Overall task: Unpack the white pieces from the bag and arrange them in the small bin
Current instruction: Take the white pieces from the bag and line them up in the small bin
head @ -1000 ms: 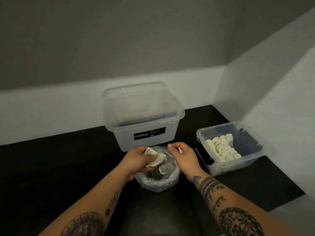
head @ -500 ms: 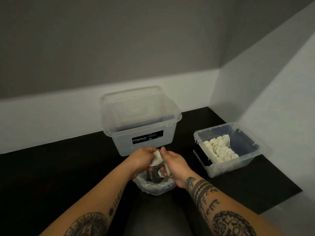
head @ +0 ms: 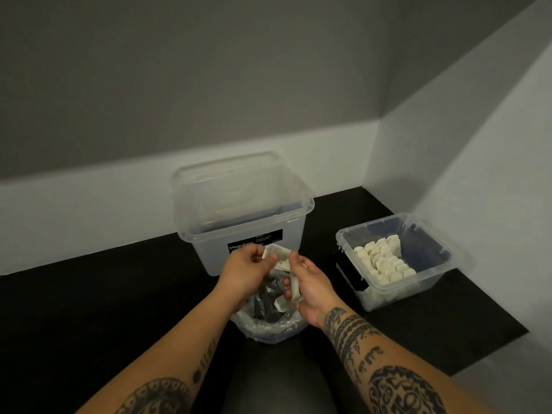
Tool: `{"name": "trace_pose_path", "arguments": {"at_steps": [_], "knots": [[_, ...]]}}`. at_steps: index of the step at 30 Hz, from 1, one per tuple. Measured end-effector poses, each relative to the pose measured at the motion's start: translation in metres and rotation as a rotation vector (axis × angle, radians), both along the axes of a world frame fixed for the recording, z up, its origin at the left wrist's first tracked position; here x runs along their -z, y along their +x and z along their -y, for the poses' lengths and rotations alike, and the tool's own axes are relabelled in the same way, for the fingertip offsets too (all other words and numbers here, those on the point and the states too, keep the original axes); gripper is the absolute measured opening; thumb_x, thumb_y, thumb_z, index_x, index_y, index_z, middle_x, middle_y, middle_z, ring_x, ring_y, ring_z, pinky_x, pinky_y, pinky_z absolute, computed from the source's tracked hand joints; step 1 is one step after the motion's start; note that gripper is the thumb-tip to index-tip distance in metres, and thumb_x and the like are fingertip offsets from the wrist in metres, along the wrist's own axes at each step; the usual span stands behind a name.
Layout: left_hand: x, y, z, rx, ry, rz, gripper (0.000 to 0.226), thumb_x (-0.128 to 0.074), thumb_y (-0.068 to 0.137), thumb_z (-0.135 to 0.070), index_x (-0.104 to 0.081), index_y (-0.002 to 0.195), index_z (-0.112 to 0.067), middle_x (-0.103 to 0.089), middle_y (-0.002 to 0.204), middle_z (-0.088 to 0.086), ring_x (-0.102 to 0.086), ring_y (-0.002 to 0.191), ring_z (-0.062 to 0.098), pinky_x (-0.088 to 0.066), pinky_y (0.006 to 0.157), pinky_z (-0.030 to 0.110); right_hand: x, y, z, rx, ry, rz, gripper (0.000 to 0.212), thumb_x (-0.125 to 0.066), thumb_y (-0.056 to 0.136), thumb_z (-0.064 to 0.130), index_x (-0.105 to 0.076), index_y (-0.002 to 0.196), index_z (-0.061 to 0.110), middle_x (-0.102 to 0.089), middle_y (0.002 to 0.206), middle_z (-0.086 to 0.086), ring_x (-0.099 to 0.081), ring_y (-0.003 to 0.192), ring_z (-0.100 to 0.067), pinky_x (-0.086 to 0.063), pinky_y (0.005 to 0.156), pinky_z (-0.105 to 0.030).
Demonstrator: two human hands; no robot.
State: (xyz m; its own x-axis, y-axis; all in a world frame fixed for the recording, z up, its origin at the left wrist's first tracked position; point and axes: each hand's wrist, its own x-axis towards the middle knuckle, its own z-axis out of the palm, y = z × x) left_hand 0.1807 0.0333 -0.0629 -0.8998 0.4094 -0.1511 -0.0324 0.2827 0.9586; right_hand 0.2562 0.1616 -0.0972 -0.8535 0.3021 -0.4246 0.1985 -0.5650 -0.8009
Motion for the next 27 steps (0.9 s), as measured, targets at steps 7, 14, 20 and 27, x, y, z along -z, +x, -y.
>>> {"name": "trace_pose_path", "arguments": {"at_steps": [7,14,20,27], "knots": [[-0.026,-0.014,0.011,0.452,-0.174,-0.172,0.006,-0.079,0.089,-0.021,-0.078,0.094,-0.025,-0.077,0.091,0.001,-0.071,0.083,0.008,-0.056,0.077,0.023,-0.02,0.006,-0.026,-0.101,-0.37,-0.026,0.059,-0.057,0.094,0.059,-0.06,0.128,0.011,-0.069,0.123,-0.017,-0.07,0.093,-0.026,-0.059,0.067,-0.033],[-0.04,-0.022,0.0,0.667,-0.098,-0.084,0.009,-0.077,0.09,-0.019,-0.079,0.097,-0.023,-0.077,0.099,0.006,-0.072,0.097,0.024,-0.057,0.094,0.038,-0.016,0.007,-0.033,-0.349,-0.205,-0.063,0.086,-0.063,0.069,0.081,-0.07,0.122,0.014,-0.072,0.105,-0.01,-0.067,0.09,-0.02,-0.053,0.061,-0.024],[-0.045,-0.032,-0.007,0.782,-0.198,-0.043,0.008,-0.077,0.088,-0.023,-0.078,0.094,-0.029,-0.077,0.096,-0.001,-0.072,0.094,0.019,-0.057,0.093,0.037,-0.018,0.007,-0.043,-0.481,-0.186,-0.083,0.09,-0.075,0.058,0.081,-0.075,0.119,0.015,-0.068,0.125,-0.018,-0.066,0.112,-0.03,-0.051,0.097,-0.044],[-0.03,-0.029,-0.026,0.562,-0.301,-0.343,0.021,-0.083,0.084,-0.026,-0.074,0.099,-0.039,-0.073,0.094,-0.015,-0.069,0.087,0.006,-0.055,0.079,0.024,-0.022,0.005,-0.046,-0.484,-0.212,-0.104,0.06,-0.086,0.073,0.042,-0.065,0.123,0.017,-0.069,0.096,-0.006,-0.067,0.08,-0.019,-0.05,0.058,-0.024]]}}
